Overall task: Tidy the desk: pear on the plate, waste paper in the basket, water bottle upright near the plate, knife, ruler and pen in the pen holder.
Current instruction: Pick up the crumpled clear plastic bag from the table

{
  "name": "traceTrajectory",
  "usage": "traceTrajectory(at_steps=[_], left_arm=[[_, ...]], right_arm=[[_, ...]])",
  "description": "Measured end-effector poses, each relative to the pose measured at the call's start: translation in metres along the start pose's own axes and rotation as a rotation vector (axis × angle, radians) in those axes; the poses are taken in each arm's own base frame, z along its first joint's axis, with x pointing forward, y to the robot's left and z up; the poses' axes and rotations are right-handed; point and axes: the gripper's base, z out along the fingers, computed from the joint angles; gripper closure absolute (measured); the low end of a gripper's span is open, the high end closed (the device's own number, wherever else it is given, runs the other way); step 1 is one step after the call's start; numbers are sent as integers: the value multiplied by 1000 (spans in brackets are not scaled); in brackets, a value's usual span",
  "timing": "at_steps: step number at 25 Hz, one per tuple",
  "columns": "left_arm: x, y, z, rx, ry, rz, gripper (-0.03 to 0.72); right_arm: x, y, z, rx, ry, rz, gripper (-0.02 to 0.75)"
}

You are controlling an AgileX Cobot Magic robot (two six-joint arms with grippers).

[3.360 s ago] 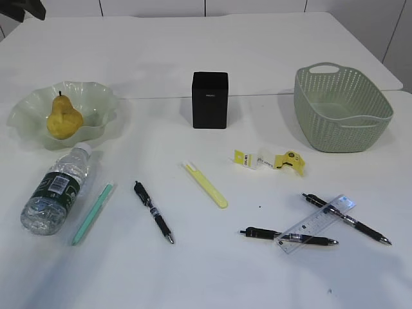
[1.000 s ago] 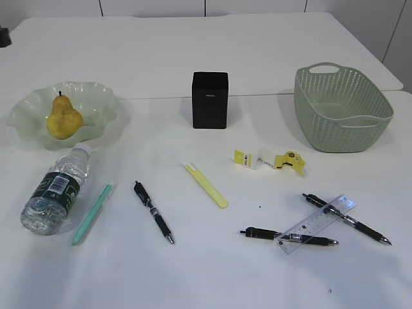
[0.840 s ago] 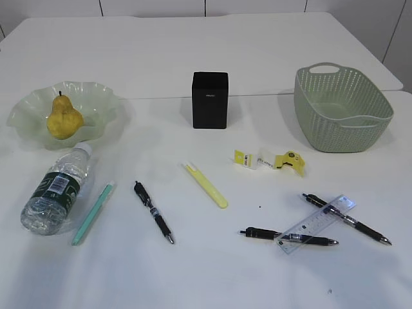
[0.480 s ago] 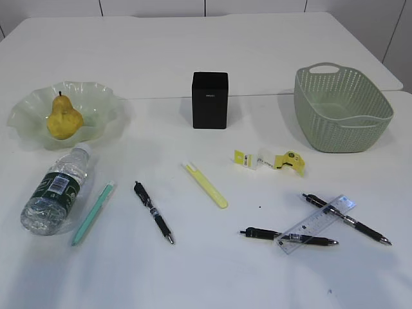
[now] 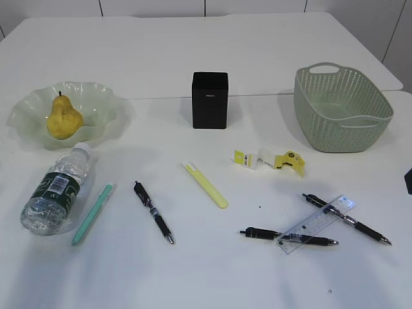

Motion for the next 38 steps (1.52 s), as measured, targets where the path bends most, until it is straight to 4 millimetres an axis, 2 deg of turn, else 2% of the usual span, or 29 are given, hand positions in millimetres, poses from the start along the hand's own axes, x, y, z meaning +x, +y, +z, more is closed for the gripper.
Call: traceTrajectory(at_steps=[11, 19, 25, 31, 38], left_arm=[[3, -1, -4, 11, 41, 2, 449], [4, -3, -13, 26, 76, 3, 449], [7, -3, -14, 32, 112, 9, 449], [7, -3, -14, 32, 115, 10, 449], [7, -3, -14, 29, 116, 36, 448]], right_arm=[[-71, 13, 11, -33, 10, -98, 435], [-126, 23, 27, -75, 29, -186, 435], [-160, 28, 40, -85, 59, -213, 435], [-184, 32, 64, -49, 69, -255, 364], [-198, 57, 101, -46, 107, -355, 328]])
